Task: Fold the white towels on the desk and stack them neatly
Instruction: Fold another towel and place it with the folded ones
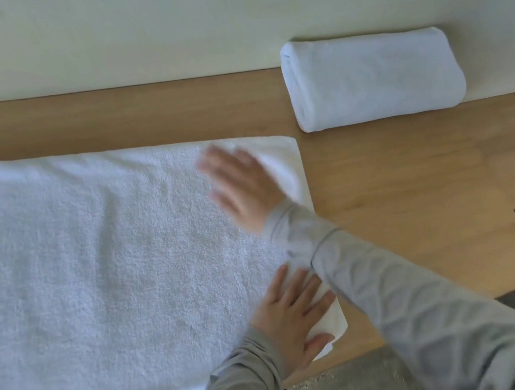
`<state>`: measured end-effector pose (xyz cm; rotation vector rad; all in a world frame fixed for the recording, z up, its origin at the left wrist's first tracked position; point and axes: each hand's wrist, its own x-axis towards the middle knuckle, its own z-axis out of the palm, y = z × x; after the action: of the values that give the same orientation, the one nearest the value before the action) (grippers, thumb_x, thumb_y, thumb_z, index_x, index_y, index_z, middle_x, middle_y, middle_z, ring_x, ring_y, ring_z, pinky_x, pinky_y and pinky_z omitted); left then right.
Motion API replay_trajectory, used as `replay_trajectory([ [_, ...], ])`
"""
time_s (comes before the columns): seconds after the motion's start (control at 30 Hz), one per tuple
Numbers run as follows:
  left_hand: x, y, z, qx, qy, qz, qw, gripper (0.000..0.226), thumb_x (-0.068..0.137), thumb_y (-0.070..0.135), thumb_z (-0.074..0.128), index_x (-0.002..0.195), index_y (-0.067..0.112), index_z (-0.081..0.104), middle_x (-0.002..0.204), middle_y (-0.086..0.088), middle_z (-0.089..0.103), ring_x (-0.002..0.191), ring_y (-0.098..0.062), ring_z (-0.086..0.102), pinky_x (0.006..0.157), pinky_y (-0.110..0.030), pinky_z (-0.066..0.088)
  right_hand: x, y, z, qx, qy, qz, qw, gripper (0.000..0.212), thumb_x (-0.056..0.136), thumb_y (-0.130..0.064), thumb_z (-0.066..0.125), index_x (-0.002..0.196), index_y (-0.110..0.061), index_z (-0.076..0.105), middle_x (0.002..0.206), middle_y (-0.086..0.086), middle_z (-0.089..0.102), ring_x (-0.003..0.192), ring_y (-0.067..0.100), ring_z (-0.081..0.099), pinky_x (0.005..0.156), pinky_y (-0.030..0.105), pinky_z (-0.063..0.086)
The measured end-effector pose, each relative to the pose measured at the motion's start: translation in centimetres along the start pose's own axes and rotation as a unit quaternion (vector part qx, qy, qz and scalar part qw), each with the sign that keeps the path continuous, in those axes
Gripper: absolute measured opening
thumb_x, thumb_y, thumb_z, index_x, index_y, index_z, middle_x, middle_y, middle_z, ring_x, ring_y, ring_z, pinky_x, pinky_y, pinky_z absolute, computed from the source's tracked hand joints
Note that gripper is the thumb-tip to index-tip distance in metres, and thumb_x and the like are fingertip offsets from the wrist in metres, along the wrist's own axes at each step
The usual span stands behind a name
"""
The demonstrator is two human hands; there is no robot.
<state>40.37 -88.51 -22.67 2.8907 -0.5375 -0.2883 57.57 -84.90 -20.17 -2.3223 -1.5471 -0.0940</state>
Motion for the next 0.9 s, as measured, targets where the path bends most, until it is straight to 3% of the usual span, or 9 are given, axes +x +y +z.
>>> replay_trajectory([
  [0.07,0.0,0.0,0.1,-0.012,0.0,0.002,1.0,0.06,0.083,0.065,0.036,0.131,0.031,0.051,0.135,0.003,0.054,0.129,-0.026,0.045,0.109,-0.051,0.014,-2.1,-1.4,1.4,-0.037,-0.147,-0.14,0.979,0.054,0.096,-0.038,0.036,0.145,-0.015,0.03,0.153,0.005,0.028,0.144,0.022,0.019,0.117,0.046,0.01],
  [0.1,0.0,0.0,0.1,-0.015,0.004,0.003,1.0,0.061,0.084,0.064,0.036,0.133,0.031,0.049,0.137,0.001,0.052,0.13,-0.027,0.044,0.109,-0.051,0.015,-2.8,-0.3,1.5,-0.054,-0.184,-0.146,0.97,0.058,0.095,-0.043,0.034,0.147,-0.019,0.024,0.155,0.002,0.023,0.145,0.02,0.014,0.118,0.047,0.006],
  [0.23,0.0,0.0,0.7,-0.016,0.027,-0.001,1.0,0.064,0.089,0.062,0.029,0.143,0.028,0.034,0.155,-0.007,0.019,0.144,-0.032,0.009,0.11,-0.053,0.01,-3.2,7.6,0.0,-0.065,-0.16,0.036,0.984,0.055,0.099,-0.035,0.03,0.148,-0.013,0.018,0.157,0.005,0.015,0.146,0.02,0.009,0.118,0.045,0.008],
  [0.4,0.0,0.0,0.9,-0.015,0.02,-0.008,1.0,0.065,0.089,0.062,0.03,0.143,0.027,0.033,0.156,-0.007,0.017,0.144,-0.033,0.005,0.112,-0.053,0.006,-1.6,8.7,-0.5,-0.057,-0.084,0.228,0.968,0.056,0.1,-0.033,0.026,0.145,0.0,0.021,0.154,0.017,0.019,0.145,0.024,0.006,0.119,0.037,0.0],
  [0.47,0.1,0.0,1.1,-0.022,0.027,-0.005,0.999,0.064,0.088,0.062,0.031,0.141,0.027,0.036,0.154,-0.006,0.023,0.144,-0.032,0.006,0.113,-0.053,0.004,-1.5,4.9,0.5,-0.029,-0.073,0.134,0.988,0.06,0.098,-0.037,0.027,0.145,0.001,0.023,0.152,0.019,0.023,0.143,0.026,0.013,0.118,0.042,0.008],
  [0.57,0.1,0.0,1.3,-0.044,0.03,0.007,0.999,0.063,0.088,0.063,0.032,0.139,0.027,0.039,0.152,-0.005,0.025,0.143,-0.031,0.008,0.113,-0.052,0.004,-3.2,2.6,1.4,-0.072,-0.164,-0.041,0.983,0.06,0.097,-0.042,0.028,0.146,-0.008,0.023,0.154,0.011,0.024,0.144,0.024,0.017,0.118,0.046,0.009],
  [0.73,0.3,-0.1,1.3,-0.034,0.005,-0.008,0.999,0.066,0.091,0.061,0.023,0.146,0.025,0.025,0.157,-0.007,0.007,0.144,-0.034,-0.007,0.113,-0.054,-0.004,-1.7,7.8,-1.1,-0.123,-0.159,0.213,0.956,0.059,0.101,-0.035,0.025,0.147,-0.003,0.008,0.157,0.014,0.003,0.146,0.025,0.001,0.118,0.042,0.003],
  [0.83,0.2,-0.1,1.1,-0.034,-0.011,0.006,0.999,0.065,0.093,0.059,0.017,0.148,0.023,0.015,0.157,-0.007,0.008,0.143,-0.033,-0.011,0.111,-0.053,-0.015,-2.2,3.1,-0.8,-0.067,-0.135,0.107,0.983,0.065,0.097,-0.042,0.024,0.147,-0.002,0.013,0.156,0.015,0.01,0.145,0.026,0.006,0.119,0.043,0.003],
  [0.9,0.0,-0.2,0.8,-0.033,-0.011,0.012,0.999,0.065,0.091,0.06,0.024,0.145,0.023,0.027,0.152,-0.004,0.028,0.144,-0.032,0.007,0.112,-0.051,-0.01,-4.9,0.2,-0.1,-0.059,-0.185,-0.013,0.981,0.063,0.096,-0.041,0.027,0.148,-0.007,0.014,0.157,0.009,0.013,0.146,0.021,0.007,0.119,0.043,0.005],
])
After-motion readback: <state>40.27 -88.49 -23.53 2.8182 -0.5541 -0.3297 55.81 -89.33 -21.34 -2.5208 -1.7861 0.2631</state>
